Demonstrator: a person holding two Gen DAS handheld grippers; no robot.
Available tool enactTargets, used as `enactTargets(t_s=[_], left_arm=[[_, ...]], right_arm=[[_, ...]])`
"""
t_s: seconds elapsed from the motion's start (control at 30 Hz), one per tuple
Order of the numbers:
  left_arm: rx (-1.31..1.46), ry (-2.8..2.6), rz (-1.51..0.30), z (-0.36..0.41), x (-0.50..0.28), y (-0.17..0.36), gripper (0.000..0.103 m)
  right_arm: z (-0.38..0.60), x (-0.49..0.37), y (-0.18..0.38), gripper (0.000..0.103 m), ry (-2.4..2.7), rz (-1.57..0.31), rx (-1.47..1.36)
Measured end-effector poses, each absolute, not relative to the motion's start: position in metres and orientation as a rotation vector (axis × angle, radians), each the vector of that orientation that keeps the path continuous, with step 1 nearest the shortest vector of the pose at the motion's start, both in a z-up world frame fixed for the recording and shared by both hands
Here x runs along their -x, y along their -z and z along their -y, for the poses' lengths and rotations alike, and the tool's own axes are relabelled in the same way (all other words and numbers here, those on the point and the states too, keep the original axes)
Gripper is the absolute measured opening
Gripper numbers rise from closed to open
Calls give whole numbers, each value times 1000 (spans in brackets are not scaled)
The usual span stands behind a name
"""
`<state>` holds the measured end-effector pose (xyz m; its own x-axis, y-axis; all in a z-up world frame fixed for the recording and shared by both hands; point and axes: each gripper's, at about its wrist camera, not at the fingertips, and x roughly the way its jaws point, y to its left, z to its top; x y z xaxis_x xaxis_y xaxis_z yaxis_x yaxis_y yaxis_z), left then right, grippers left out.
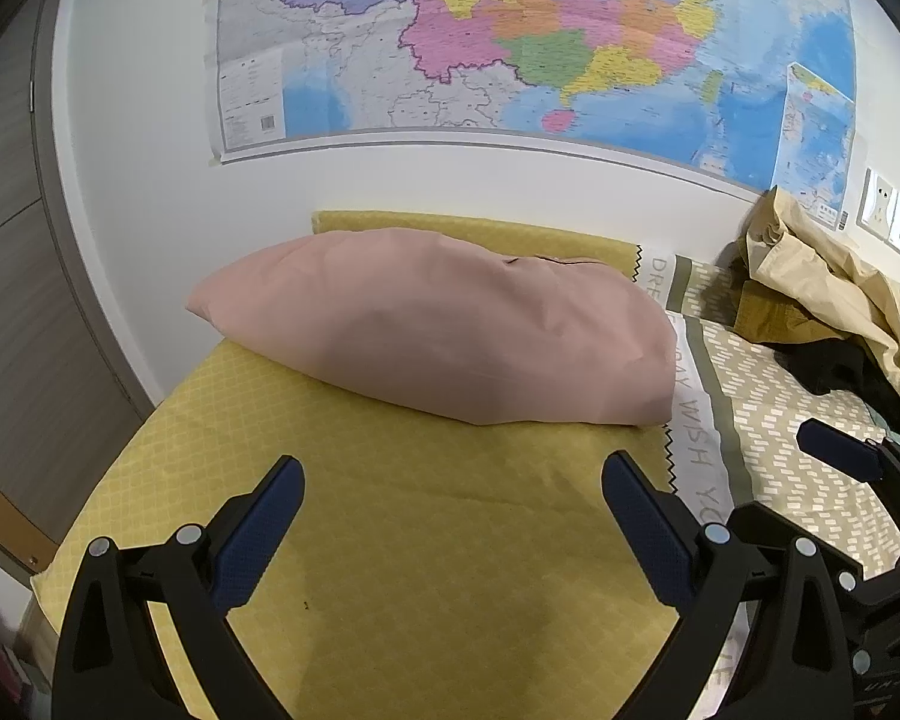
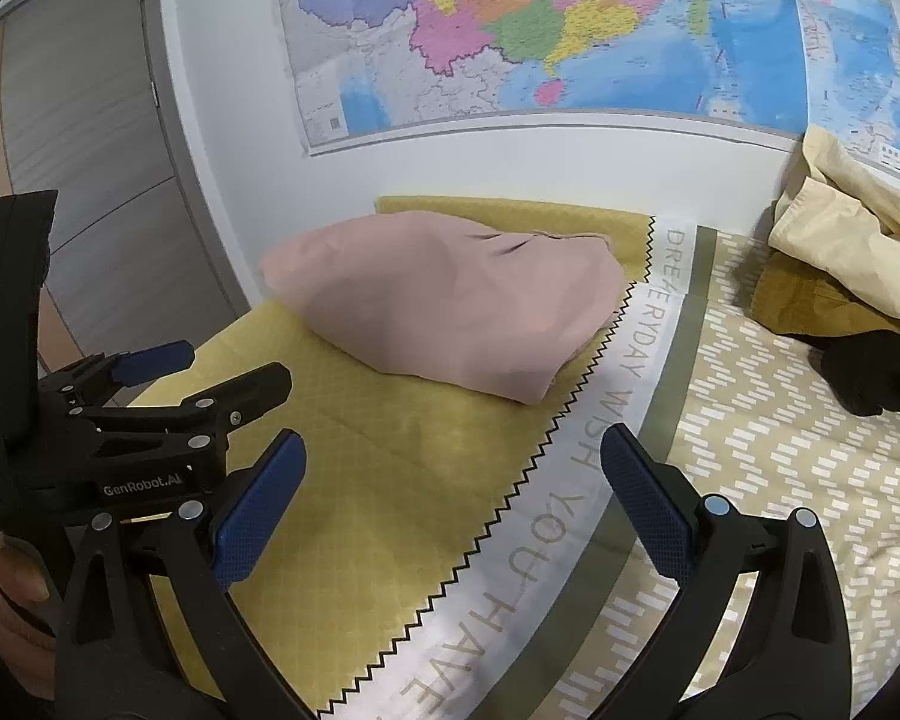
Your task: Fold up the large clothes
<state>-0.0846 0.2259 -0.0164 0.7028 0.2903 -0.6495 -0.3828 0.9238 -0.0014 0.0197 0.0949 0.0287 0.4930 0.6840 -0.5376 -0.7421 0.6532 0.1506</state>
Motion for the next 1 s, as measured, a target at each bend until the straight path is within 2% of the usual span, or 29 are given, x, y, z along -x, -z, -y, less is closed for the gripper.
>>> enactTargets(t_s=[1.0], left_arm=[[136,-367,-699,-216,85,16,96]], right_arm=[[-85,-17,-28,97,-856,-597,90]])
